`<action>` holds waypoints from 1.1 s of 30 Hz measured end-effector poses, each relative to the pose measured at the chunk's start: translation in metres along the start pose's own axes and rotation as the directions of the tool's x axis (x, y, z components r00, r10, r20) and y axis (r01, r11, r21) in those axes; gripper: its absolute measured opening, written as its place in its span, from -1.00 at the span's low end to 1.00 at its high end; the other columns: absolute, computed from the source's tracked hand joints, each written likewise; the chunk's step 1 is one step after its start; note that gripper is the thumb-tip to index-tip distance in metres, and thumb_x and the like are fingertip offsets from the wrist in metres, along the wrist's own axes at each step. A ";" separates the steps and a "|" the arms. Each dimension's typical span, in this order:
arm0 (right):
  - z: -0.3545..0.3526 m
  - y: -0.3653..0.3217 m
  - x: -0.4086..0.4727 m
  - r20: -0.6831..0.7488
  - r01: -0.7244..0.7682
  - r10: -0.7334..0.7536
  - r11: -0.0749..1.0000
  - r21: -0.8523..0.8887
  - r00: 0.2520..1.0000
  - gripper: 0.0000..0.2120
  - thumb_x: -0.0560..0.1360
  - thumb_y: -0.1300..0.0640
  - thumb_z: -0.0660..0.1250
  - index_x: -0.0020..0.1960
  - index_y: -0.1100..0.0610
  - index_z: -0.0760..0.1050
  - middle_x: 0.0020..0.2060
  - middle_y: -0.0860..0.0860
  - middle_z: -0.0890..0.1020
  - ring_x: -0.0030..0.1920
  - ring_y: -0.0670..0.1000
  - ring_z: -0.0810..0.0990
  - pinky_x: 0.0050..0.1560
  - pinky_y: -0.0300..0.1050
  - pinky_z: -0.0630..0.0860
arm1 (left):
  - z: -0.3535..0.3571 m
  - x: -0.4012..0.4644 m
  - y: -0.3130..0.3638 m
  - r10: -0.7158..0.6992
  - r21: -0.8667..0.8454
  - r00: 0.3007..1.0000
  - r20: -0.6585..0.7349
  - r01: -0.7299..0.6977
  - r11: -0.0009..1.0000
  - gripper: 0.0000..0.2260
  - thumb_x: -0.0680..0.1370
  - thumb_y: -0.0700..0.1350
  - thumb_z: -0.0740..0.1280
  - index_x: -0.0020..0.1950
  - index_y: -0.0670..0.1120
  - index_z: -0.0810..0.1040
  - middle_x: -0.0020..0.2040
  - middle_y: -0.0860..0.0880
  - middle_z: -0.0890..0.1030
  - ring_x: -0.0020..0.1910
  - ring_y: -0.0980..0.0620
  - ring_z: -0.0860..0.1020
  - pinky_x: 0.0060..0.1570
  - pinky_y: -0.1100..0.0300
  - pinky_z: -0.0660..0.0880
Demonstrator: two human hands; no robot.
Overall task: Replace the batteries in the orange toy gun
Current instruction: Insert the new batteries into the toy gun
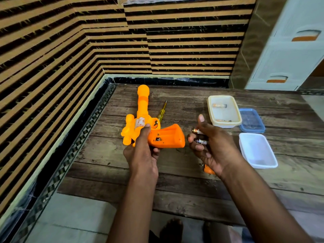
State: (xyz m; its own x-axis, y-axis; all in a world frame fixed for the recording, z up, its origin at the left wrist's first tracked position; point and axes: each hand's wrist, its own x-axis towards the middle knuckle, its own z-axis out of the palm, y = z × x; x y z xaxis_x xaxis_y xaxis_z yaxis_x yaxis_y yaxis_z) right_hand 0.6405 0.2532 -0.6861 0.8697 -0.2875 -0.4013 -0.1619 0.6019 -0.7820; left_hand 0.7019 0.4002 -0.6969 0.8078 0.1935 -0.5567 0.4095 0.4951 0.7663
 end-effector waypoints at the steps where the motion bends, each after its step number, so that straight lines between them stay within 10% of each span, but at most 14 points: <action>1: 0.000 -0.001 -0.001 0.011 0.008 -0.008 1.000 -0.012 1.000 -0.74 0.70 -0.01 0.26 -0.09 0.12 0.39 -0.37 0.16 0.56 -0.56 -0.05 0.37 -0.68 -0.33 0.12 | 0.000 0.000 0.000 0.001 0.001 1.000 0.002 -0.001 1.000 -0.80 0.46 -0.12 0.56 -0.05 -0.10 0.57 -0.14 -0.09 0.64 -0.37 0.07 0.52 -0.59 0.31 0.35; 10: 0.004 -0.010 -0.010 0.097 0.221 -0.209 0.966 -0.133 0.973 -0.89 0.67 0.21 0.30 -0.02 0.14 0.40 -0.41 0.13 0.49 -0.49 0.00 0.34 -0.52 -0.27 0.16 | 0.001 0.002 -0.003 0.041 0.033 0.999 -0.003 -0.041 0.999 -0.82 0.47 -0.11 0.56 -0.08 -0.07 0.59 -0.16 -0.08 0.64 -0.38 0.06 0.53 -0.57 0.31 0.36; 21: 0.007 0.004 -0.009 0.290 0.525 -0.573 0.300 -0.796 0.766 -0.84 0.52 -0.08 0.51 -0.16 -0.10 0.57 -0.34 -0.14 0.62 -0.31 -0.12 0.60 -0.33 -0.16 0.50 | -0.001 0.004 -0.012 0.265 0.197 0.963 0.036 -0.267 0.943 -0.87 0.47 -0.06 0.56 -0.07 -0.03 0.65 -0.26 0.01 0.68 -0.46 0.08 0.56 -0.53 0.24 0.41; 33: 0.004 0.004 -0.007 0.484 0.609 -0.545 0.065 -0.790 0.685 -0.80 0.46 0.04 0.59 -0.06 0.08 0.61 -0.33 -0.04 0.62 -0.28 -0.02 0.55 -0.23 -0.06 0.46 | 0.000 0.005 -0.014 0.300 0.242 0.953 0.043 -0.301 0.923 -0.85 0.46 -0.02 0.57 -0.15 -0.01 0.63 -0.29 0.00 0.69 -0.51 0.06 0.55 -0.46 0.20 0.44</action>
State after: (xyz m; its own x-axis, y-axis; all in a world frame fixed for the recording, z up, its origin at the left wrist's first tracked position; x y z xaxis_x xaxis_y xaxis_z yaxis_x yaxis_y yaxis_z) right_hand 0.6356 0.2603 -0.6848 0.9096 -0.1644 0.3815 0.1509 -0.7250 -0.6720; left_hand 0.7005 0.3940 -0.7108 0.9109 0.2963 -0.2872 0.2371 0.1938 0.9520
